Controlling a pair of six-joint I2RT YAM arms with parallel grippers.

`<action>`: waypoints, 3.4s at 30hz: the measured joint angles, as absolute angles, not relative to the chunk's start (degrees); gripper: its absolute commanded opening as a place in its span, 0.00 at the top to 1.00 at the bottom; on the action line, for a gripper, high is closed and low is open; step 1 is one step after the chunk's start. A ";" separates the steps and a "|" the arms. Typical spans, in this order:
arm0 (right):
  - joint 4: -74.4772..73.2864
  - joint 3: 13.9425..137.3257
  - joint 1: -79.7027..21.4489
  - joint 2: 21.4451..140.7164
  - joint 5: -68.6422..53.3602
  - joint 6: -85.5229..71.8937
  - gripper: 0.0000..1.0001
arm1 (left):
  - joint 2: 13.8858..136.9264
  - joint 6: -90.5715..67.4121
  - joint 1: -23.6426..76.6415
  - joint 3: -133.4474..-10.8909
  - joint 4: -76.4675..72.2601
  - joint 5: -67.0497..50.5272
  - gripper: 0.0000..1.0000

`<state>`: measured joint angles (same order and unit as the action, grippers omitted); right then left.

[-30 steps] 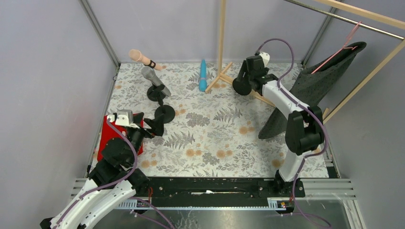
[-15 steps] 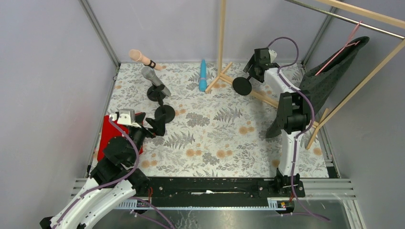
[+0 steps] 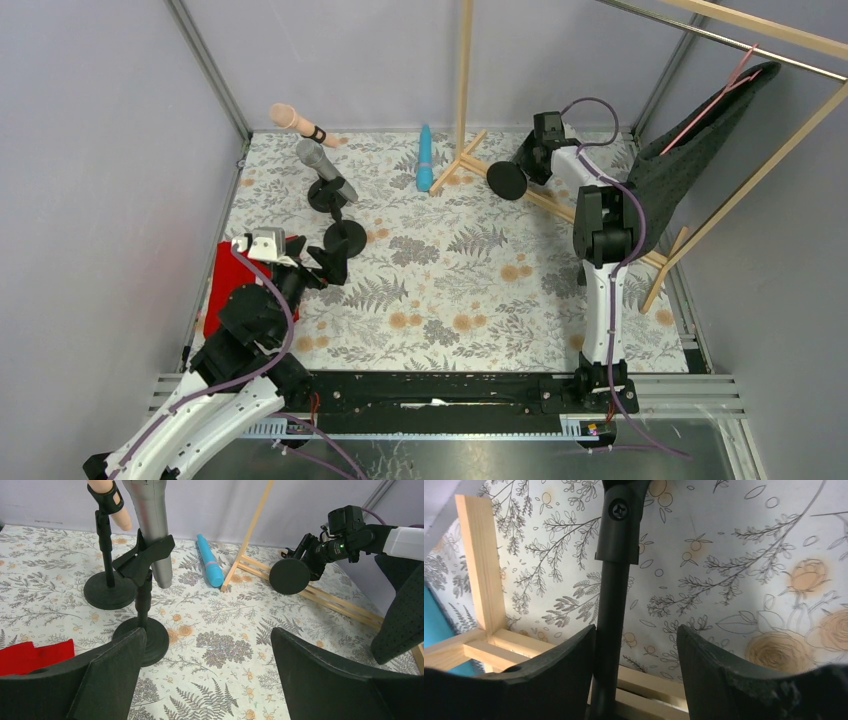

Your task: Attach the microphones to the stand

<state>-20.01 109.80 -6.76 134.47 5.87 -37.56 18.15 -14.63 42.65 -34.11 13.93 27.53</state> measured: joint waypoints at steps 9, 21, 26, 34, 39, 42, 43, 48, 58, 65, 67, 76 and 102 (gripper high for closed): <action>-17.04 110.37 -5.74 135.61 0.38 -38.83 0.74 | 18.55 -14.61 42.65 -34.11 14.17 27.57 0.01; -1.32 98.08 -5.26 130.43 -5.63 -36.67 1.00 | 18.55 -14.61 42.65 -34.11 14.17 27.57 0.01; 4.82 89.12 -5.19 124.51 -6.52 -35.31 1.00 | 18.65 -14.63 42.65 -34.11 14.17 27.57 0.01; 15.29 76.12 -5.69 113.47 -9.74 -33.54 1.00 | 19.29 -14.61 42.65 -34.11 14.22 27.57 0.01; 24.95 65.67 -8.43 105.62 -11.16 -29.02 1.00 | 19.31 -14.61 42.65 -34.11 14.20 27.59 0.01; 30.68 58.81 -11.53 101.10 -11.84 -25.65 1.00 | 19.31 -14.61 42.65 -34.11 14.15 27.57 0.01; 32.29 56.71 -12.71 99.72 -12.16 -24.49 1.00 | 19.31 -14.61 42.63 -34.11 14.11 27.55 0.01; 41.80 45.78 -18.48 93.23 -14.20 -19.07 1.00 | 19.25 -14.63 42.54 -34.11 12.75 26.57 0.01; 54.15 31.33 -29.56 82.65 -13.41 -12.80 1.00 | 22.65 -14.96 42.54 -33.26 5.34 18.06 0.01; 60.10 26.63 -39.88 78.08 -9.32 -10.74 1.00 | 27.66 -15.64 42.54 -32.86 1.56 10.66 0.01; 60.64 26.35 -42.37 77.67 -7.62 -10.07 1.00 | 28.84 -16.99 42.54 -32.80 0.10 8.67 0.01; 61.98 26.30 -54.68 75.66 -0.32 -6.70 1.00 | 31.09 -24.73 42.54 -31.35 -6.72 3.03 0.06; 74.59 32.69 -70.37 83.88 11.00 -3.40 1.00 | 31.51 -31.07 42.54 -31.24 -7.05 -0.30 0.59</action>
<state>74.59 32.69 -70.37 83.88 11.00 -3.40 31.51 -31.07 42.54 -31.24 -7.05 -0.30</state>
